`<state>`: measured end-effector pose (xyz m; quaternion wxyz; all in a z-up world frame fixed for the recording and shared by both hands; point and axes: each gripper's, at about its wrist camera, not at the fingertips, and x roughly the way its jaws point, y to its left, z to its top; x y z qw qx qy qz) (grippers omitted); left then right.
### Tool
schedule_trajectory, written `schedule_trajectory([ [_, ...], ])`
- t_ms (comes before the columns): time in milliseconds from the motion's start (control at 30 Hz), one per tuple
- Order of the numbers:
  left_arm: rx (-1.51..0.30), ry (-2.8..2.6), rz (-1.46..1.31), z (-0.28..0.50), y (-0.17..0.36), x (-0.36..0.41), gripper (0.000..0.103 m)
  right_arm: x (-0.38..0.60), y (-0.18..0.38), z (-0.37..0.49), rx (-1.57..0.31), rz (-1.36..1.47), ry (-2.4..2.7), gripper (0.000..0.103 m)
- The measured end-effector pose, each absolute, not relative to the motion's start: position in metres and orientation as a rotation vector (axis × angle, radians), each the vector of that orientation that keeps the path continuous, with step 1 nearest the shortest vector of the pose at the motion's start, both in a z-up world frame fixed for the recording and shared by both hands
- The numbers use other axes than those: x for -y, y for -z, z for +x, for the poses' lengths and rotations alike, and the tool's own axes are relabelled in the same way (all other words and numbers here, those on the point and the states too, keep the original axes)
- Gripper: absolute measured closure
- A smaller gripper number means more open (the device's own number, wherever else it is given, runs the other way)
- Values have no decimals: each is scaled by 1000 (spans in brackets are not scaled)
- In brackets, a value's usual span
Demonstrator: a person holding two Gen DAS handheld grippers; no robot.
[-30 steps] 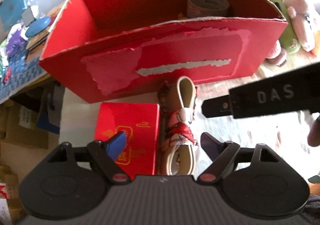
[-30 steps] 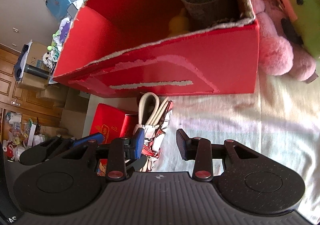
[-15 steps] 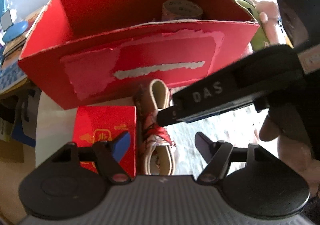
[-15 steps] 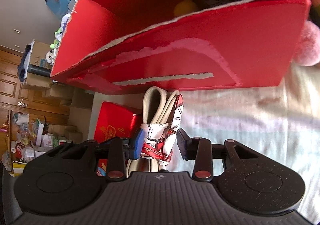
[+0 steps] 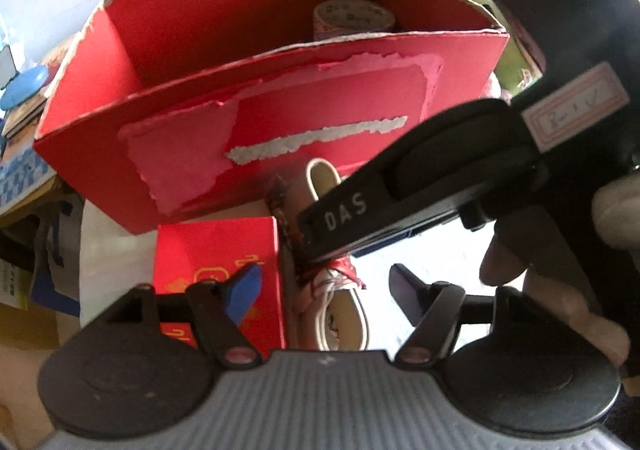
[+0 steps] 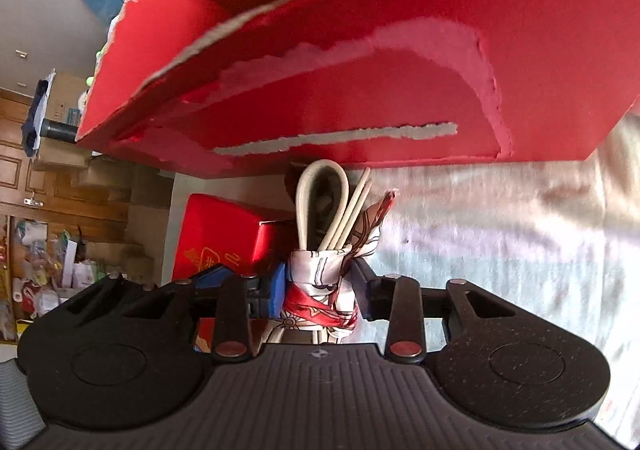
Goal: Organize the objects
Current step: 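Close the right gripper on the heel of the white-and-red shoe, then lift the shoe with the right gripper over the red box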
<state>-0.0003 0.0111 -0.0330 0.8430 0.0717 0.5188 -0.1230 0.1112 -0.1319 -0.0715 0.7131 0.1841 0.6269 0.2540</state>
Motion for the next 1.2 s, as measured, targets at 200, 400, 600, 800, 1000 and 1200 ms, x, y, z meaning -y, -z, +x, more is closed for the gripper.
schedule_trajectory([
  [200,-1098,288,154,-1,30,-9,38,140,62,110,-1388,403,-577,80],
  [400,-1109,339,169,1,29,3,40,161,56,106,-1362,383,-547,80],
  [600,-1173,374,185,5,43,14,36,174,57,104,-1360,425,-522,80],
  [800,-1224,409,176,7,54,30,52,181,52,98,-1340,411,-528,80],
  [1000,-1193,447,193,-3,44,42,54,197,38,89,-1297,418,-536,80],
  [1200,-1133,506,207,-17,21,55,55,211,13,78,-1226,428,-536,80],
])
